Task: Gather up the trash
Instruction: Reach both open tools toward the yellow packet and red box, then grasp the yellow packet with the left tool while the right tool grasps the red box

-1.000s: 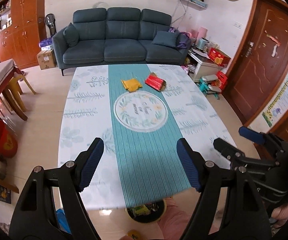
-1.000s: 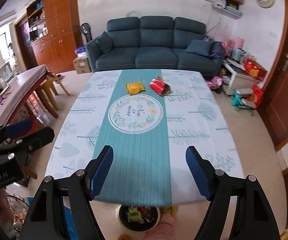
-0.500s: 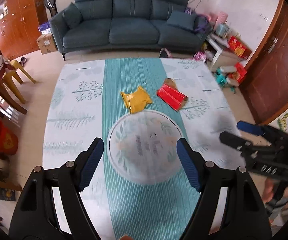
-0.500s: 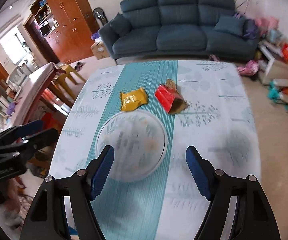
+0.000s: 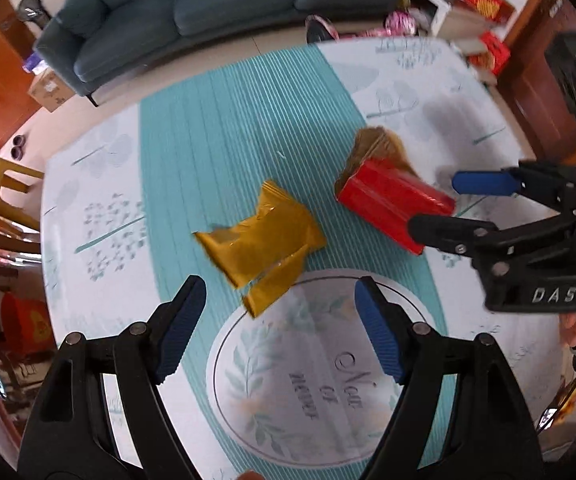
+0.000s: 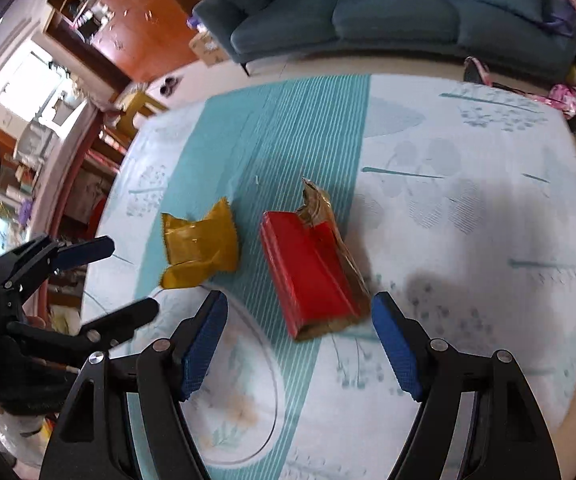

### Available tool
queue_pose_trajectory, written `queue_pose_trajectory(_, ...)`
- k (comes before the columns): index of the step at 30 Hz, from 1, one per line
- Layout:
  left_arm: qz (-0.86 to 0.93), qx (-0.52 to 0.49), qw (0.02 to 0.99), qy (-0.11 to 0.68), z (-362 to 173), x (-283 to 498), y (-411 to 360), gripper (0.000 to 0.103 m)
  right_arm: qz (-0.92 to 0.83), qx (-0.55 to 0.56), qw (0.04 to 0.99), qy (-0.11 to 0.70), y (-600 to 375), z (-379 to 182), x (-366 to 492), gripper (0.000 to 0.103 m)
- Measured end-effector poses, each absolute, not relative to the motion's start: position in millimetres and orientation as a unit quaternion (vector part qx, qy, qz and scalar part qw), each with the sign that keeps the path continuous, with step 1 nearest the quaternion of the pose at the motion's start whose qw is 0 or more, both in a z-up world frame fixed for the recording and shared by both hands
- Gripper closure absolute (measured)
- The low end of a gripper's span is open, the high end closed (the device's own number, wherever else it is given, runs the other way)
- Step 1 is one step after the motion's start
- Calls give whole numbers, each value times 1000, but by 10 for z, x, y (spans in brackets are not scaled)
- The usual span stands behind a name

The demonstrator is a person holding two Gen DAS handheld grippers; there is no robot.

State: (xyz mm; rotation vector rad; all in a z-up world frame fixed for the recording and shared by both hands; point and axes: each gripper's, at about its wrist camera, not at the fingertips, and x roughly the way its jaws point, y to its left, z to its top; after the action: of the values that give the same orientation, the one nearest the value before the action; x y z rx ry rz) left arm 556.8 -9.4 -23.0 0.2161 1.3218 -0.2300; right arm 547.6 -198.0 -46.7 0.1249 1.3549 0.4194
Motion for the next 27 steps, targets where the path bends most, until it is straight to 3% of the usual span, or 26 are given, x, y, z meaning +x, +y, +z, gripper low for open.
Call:
queue_pose_trajectory(6, -111, 141, 757, 629, -582, 5758, -260, 29, 207, 46, 741, 637, -1916, -746, 5664, 28)
queue_pose_trajectory(11, -99, 134, 746, 645, -789, 5998, -233, 29, 221, 47, 743, 630, -1979, -800, 5681, 41)
queue_pose_trajectory(14, -97, 122, 735, 660, -899, 6111, -214, 30, 228, 57, 742, 628, -2034, -812, 5686, 43)
queue_pose_trajectory(16, -98, 111, 729, 668, -958, 6160, -195, 38, 232, 62, 743, 625, -2088, -791, 5671, 45)
queue_pose_trajectory(19, -105, 84, 731, 669, -965, 6223, -169, 59, 236, 74, 746, 618, -2165, -781, 5648, 47)
queue_pose_trajectory(21, -103, 79, 736, 665, -950, 6260, -176, 89, 237, 84, 748, 615, -2218, -783, 5638, 49)
queue_pose_trajectory(22, -100, 73, 736, 665, -951, 6280, -176, 97, 238, 87, 749, 612, -2248, -764, 5599, 51)
queue_pose_trajectory(23, -98, 65, 737, 666, -952, 6289, -171, 97, 239, 89, 748, 613, -2258, -765, 5586, 75)
queue_pose_trajectory(24, -95, 58, 740, 664, -947, 6287, -161, 99, 239, 88, 742, 621, -2248, -784, 5574, 81)
queue_pose_trajectory(27, -87, 28, 751, 654, -894, 6213, -119, 101, 237, 95, 746, 615, -2341, -789, 5510, 84)
